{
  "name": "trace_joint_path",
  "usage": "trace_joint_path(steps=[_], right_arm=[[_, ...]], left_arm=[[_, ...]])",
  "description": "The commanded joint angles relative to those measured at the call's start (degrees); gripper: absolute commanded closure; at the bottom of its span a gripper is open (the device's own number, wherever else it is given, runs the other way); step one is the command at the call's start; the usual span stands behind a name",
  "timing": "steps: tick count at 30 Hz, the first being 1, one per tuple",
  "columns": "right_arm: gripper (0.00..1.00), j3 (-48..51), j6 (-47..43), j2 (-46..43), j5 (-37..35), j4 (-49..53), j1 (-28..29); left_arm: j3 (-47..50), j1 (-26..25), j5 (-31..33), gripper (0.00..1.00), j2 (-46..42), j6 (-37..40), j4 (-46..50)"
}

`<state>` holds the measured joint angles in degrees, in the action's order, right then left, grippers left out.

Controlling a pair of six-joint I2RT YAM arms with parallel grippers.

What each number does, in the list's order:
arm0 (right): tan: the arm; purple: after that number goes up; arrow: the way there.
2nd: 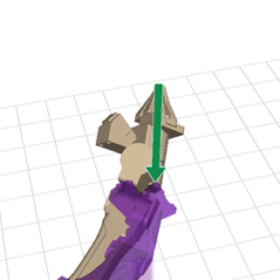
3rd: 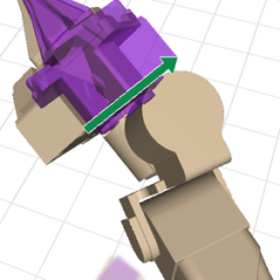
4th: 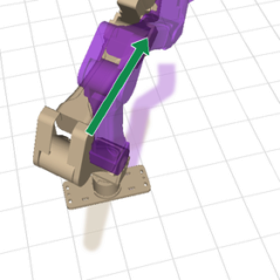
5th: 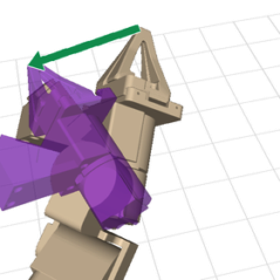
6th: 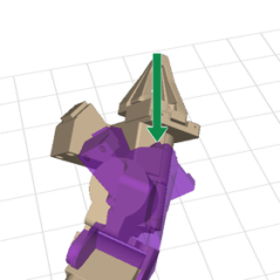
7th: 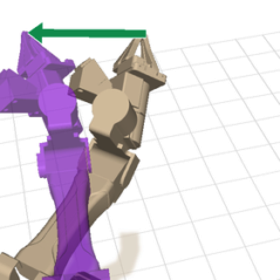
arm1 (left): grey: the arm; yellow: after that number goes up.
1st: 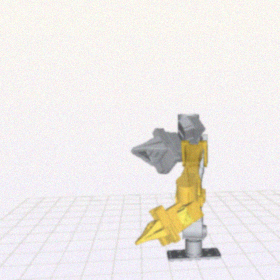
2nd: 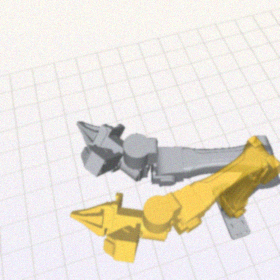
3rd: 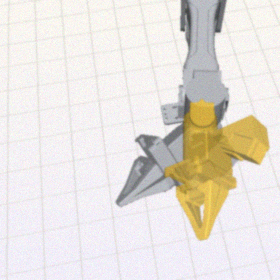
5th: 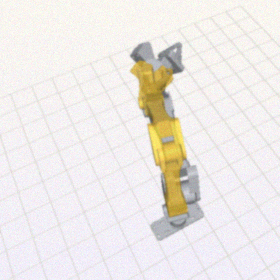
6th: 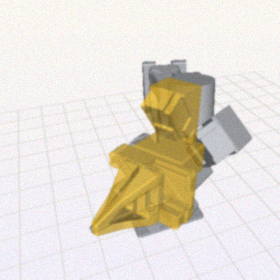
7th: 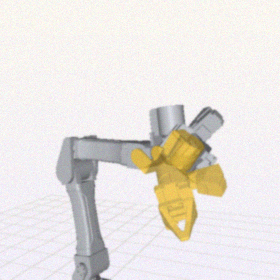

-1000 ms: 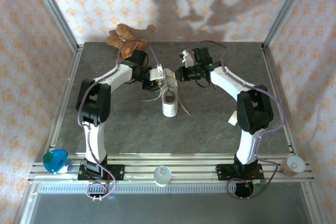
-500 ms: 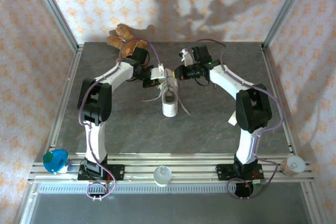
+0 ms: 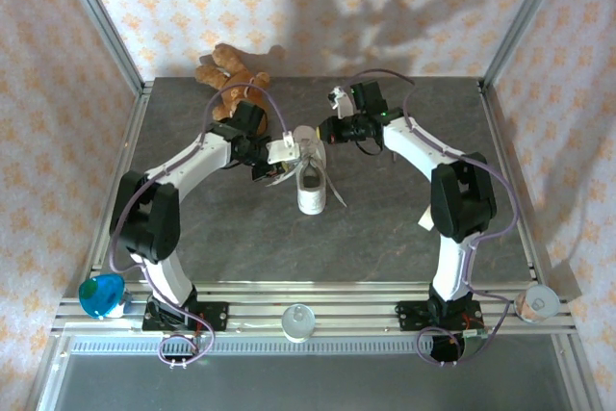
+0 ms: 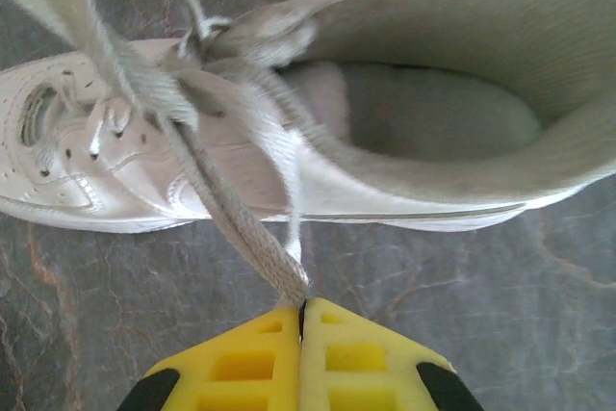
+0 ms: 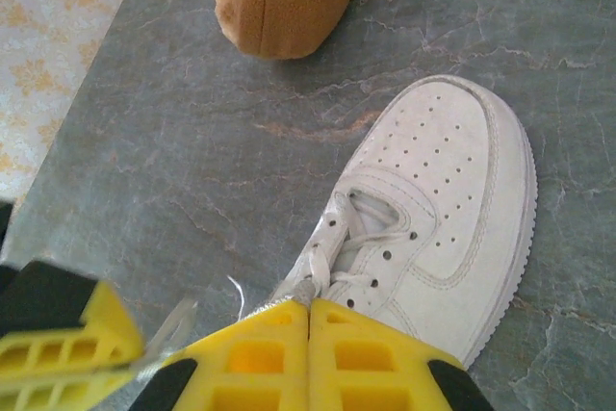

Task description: Tie the shoes

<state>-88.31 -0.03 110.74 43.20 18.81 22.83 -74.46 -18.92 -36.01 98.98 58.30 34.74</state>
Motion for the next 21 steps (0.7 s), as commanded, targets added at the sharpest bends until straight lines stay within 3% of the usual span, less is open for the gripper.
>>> trace_joint_path(steps=[1,11,21], right_arm=[[1.00,-3.1,0.6,1.9,-0.5,-0.9,0.5],[1.00,-11.1,0.6,8.9,2.4,0.2,2.8],[1.00,-18.1,2.3,14.7,3.4,0.1,4.0]], left_arm=[[2.4,-2.6,3.7,1.00,-2.9,-5.9,2.5],[-0.7,-11.1,7.4,1.00,-4.1,-16.0,6.2],[-2.1,-16.3,5.0,1.00,-2.5,-22.4,4.4]])
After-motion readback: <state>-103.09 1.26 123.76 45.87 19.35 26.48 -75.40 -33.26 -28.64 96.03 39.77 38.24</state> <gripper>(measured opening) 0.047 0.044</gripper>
